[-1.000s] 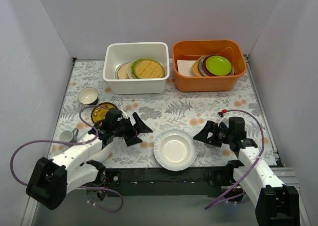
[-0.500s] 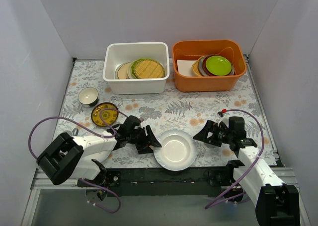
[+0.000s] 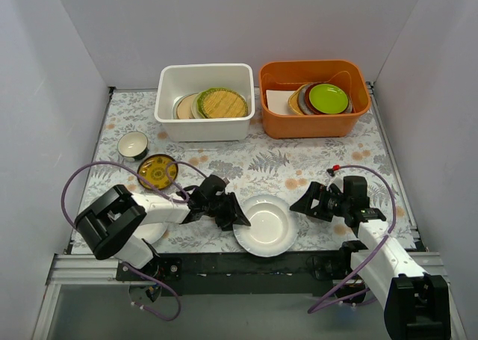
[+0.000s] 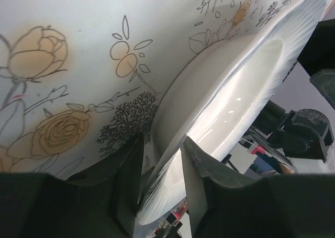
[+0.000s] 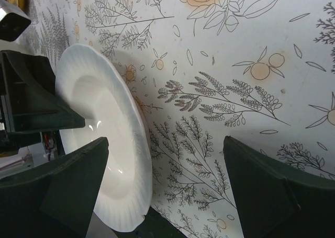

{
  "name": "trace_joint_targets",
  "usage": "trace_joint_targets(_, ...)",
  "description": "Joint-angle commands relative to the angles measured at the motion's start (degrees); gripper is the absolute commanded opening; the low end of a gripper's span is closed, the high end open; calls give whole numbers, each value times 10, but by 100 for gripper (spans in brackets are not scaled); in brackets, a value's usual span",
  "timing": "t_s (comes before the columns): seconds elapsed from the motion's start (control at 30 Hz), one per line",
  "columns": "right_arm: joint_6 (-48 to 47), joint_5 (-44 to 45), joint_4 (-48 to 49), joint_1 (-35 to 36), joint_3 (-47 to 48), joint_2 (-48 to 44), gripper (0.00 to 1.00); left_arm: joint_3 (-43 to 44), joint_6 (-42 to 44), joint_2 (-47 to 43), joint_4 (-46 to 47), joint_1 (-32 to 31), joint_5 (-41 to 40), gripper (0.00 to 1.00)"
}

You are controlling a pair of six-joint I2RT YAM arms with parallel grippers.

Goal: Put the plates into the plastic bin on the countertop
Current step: Pick up the plate at the center of the board.

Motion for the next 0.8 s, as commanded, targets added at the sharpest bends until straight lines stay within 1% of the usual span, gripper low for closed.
trace_joint_targets(0.0,-5,-12,19,1,-8,-1,98,22,7,22,-1,-15,-18,29)
trace_joint_targets(0.27,-6,-12,21,1,-11,0,98,32,10,27,-12,-21,-25,9)
trace_joint_targets(0.43,-9,-12,21,1,-10,0,98,43,25,18,-30,-22,-30,1)
trace_joint_targets(0.63,1,-22,33,1,-16,0,98,70,63,0,-92,-24,-49,0)
trace_joint_targets(0.77,9,-29,43,0,-19,1,98,77,81,-32,-134,-24,-66,0)
